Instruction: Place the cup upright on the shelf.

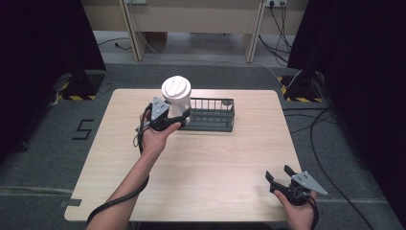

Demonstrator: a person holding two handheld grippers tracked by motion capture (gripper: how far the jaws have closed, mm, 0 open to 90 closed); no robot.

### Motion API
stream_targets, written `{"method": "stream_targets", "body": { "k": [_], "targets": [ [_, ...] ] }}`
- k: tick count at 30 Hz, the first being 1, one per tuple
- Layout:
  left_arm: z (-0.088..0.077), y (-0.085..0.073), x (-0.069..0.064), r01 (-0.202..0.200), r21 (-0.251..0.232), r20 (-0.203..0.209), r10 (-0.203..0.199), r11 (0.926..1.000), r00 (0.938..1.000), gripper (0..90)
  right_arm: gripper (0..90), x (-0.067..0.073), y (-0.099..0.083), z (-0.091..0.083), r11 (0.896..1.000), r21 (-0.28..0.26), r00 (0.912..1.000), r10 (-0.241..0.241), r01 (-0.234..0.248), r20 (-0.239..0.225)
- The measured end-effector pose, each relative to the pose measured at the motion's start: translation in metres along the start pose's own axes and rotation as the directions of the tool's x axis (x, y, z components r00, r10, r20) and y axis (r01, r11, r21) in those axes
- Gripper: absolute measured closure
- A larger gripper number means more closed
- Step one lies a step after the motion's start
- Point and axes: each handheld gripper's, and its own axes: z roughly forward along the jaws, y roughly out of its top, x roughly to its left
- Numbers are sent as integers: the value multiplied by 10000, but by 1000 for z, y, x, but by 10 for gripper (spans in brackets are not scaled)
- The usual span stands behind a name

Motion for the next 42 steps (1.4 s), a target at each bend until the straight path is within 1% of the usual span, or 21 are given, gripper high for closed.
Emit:
{"method": "stream_targets", "body": {
  "k": [3,7,10,12,15,19,23,26,29,30,31,32,34,37,42],
  "targets": [
    [3,1,-3,-16,9,65,16,10000,10000,179,200,0,0,0,10000,-22,10000,-65,65,23],
    [7,3,-5,-14,21,105,14,10000,9999,179,200,0,0,0,10000,18,10000,40,-40,-27],
    [10,7,-6,14,20,146,-14,10000,9999,179,196,0,0,0,10000,2,10000,42,-42,-7],
    [12,10,-6,-28,-11,154,28,10000,9999,179,195,0,0,0,10000,-20,10000,-60,60,30],
    [16,14,-7,-56,-28,182,57,10000,9998,179,193,0,0,0,10000,13,10000,53,-53,23],
    [20,18,-9,-84,-16,176,84,10000,9998,179,190,0,0,0,10000,-28,10000,-19,19,51],
    [24,18,-10,-91,33,187,90,10000,9998,179,190,0,0,0,10000,-11,10000,-24,24,40],
    [28,18,-11,13,112,236,-15,9999,9997,179,190,-1,0,0,10000,-38,10000,-52,52,68],
    [34,19,-13,-124,258,262,117,9996,9996,179,191,0,0,0,10000,2,9999,-74,74,77],
    [35,20,-13,-105,229,268,99,9997,9996,179,191,1,0,0,10000,26,10000,22,-22,42],
    [37,20,-14,-77,220,291,70,9997,9996,179,191,0,0,0,10000,17,10000,-13,13,37],
    [39,20,-16,-126,226,264,120,9997,9996,179,191,0,0,0,10000,-2,10000,73,-72,18],
    [41,19,-17,-102,234,276,96,9997,9996,179,191,0,0,0,10000,-7,10000,88,-87,32],
    [45,19,-20,-107,259,300,99,9996,9995,179,191,-1,0,0,10000,-31,10000,53,-53,18],
    [52,24,-24,-131,248,370,122,9996,9992,179,191,-1,0,0,10000,-46,10000,-49,49,53]
  ]
}}
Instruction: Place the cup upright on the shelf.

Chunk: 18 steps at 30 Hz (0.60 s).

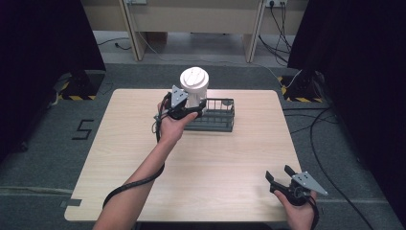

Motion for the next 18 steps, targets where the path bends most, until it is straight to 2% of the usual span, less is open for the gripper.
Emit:
{"method": "stream_targets", "body": {
  "k": [5,11,18],
  "targets": [
    [10,7,-3,-84,-10,50,84,10000,10000,179,190,0,0,0,10000,-19,10000,7,-7,24],
    [21,11,-5,126,37,59,-126,9999,9999,179,190,0,0,0,10000,7,10000,96,-96,-7],
    [33,10,-2,172,168,-122,-170,9997,9998,179,191,0,0,0,9999,-8,9999,135,-135,-70]
  ]
}}
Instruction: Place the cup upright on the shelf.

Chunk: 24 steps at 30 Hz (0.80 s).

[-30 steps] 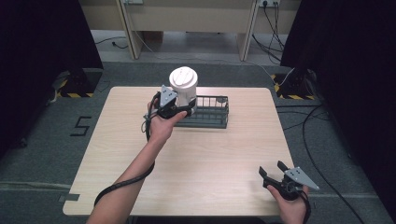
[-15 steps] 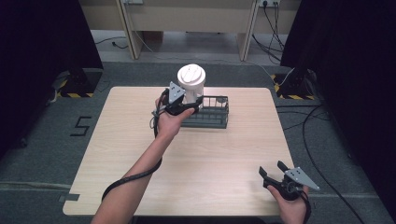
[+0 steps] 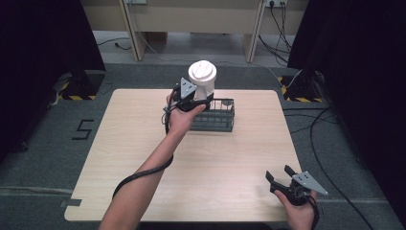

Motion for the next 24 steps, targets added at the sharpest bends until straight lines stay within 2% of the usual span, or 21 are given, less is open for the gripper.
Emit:
{"method": "stream_targets", "body": {
  "k": [3,16,19,24],
  "targets": [
    [5,-3,1,152,33,-77,-152,9999,9999,179,191,0,0,0,10000,-41,10000,-31,31,-21],
    [29,-21,2,277,538,-380,-257,9982,9989,178,190,0,0,-1,10000,-47,10000,24,-24,-19],
    [33,-25,0,148,677,-416,-120,9976,9991,178,190,0,0,-1,10000,-39,10000,28,-28,-23],
    [38,-31,-1,224,821,-485,-185,9964,9987,178,189,-1,0,-1,10000,-53,10000,-18,18,-15]
  ]
}}
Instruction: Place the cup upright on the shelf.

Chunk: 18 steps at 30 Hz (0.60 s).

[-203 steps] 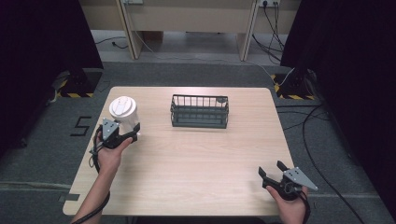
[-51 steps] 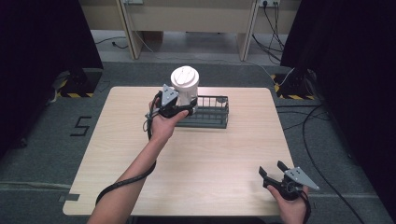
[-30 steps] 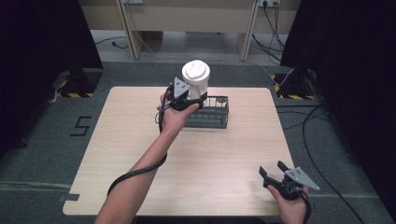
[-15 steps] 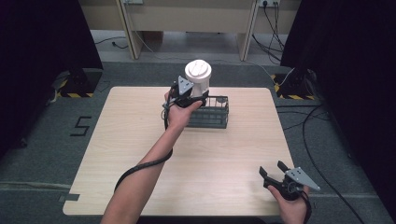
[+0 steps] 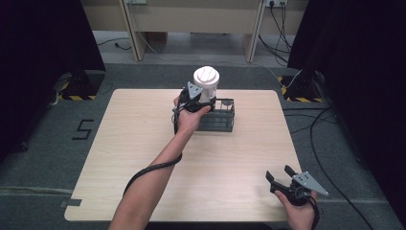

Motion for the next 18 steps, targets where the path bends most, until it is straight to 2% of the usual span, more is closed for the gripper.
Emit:
{"method": "stream_targets", "body": {
  "k": [5,18],
  "targets": [
    [5,-8,-2,105,173,-43,-104,9998,9999,178,189,0,0,-1,10000,-14,10000,68,-68,-15],
    [15,-19,-9,-15,542,-74,19,9985,10000,176,189,0,0,0,9999,10,9999,100,-100,-53]
  ]
}}
